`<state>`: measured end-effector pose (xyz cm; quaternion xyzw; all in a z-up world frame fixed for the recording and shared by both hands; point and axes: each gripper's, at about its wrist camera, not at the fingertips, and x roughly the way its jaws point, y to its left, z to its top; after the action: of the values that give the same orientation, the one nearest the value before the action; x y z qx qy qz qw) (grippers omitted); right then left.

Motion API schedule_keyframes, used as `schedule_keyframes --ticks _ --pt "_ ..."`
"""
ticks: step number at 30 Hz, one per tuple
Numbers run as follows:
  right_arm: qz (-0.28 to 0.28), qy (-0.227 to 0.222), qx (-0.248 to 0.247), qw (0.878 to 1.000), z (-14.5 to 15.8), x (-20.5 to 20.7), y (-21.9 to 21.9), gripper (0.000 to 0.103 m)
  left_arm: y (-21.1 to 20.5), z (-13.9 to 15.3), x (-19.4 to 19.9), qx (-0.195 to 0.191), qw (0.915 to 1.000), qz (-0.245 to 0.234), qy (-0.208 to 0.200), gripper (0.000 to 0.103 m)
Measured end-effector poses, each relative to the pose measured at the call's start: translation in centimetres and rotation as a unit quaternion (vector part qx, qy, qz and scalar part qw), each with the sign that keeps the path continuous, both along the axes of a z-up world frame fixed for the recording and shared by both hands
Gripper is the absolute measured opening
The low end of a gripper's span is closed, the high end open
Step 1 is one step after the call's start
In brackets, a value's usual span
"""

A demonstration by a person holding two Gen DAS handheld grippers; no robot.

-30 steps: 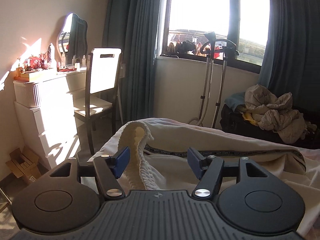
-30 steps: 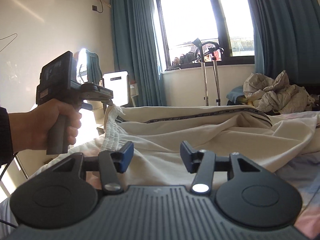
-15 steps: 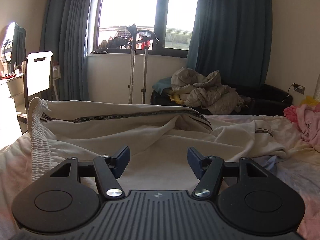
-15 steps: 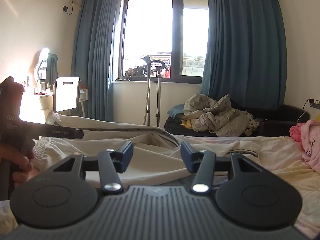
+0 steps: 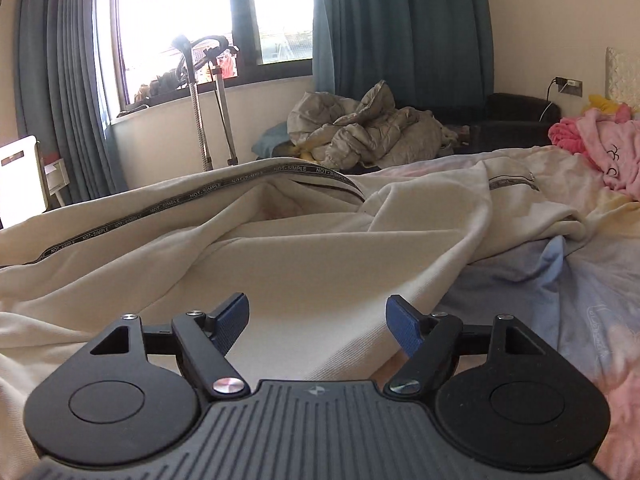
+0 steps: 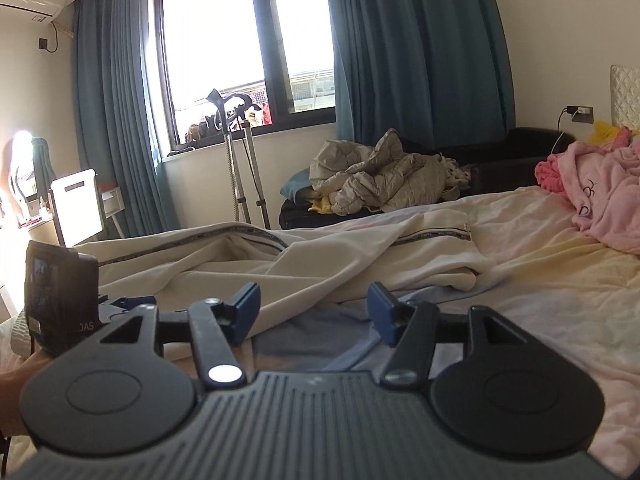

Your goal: Fold clothes

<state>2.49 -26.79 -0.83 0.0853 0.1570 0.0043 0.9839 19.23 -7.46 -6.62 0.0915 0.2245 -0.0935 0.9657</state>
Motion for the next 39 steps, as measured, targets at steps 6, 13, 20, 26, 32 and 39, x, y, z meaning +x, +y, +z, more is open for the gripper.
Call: schedule_keyframes --ticks 6,13,20,26,32,39 --pt "-0.02 0.011 0.018 1.0 -1.0 2.0 -1.0 0.065 -4.1 -1.9 3.8 0.024 0.9994 -0.025 -0.009 0.085" --pt "-0.051 0.023 0.042 0.998 -2.5 3.7 -2.7 0.065 -7.8 -3.8 7.6 0.071 0.997 -0.03 -0.005 0.085" --pt "-0.079 0.047 0.073 0.993 -3.8 5.0 -4.3 0.065 -7.5 -3.7 9.9 0.081 0.9966 -0.005 0.017 0.052" --pt "-0.078 0.043 0.08 0.993 -3.5 4.4 -4.3 0.065 -7.2 -2.4 7.6 0.04 0.9973 -0.06 0.016 0.06" --pt "-0.079 0.039 0.082 0.993 -3.2 3.9 -4.4 0.066 -9.5 -3.2 6.0 0.069 0.9873 -0.138 0.039 0.068" --pt "-0.084 0.043 0.074 0.993 -3.8 4.3 -4.9 0.066 -11.5 -4.2 7.4 0.125 0.9844 -0.114 0.049 0.018"
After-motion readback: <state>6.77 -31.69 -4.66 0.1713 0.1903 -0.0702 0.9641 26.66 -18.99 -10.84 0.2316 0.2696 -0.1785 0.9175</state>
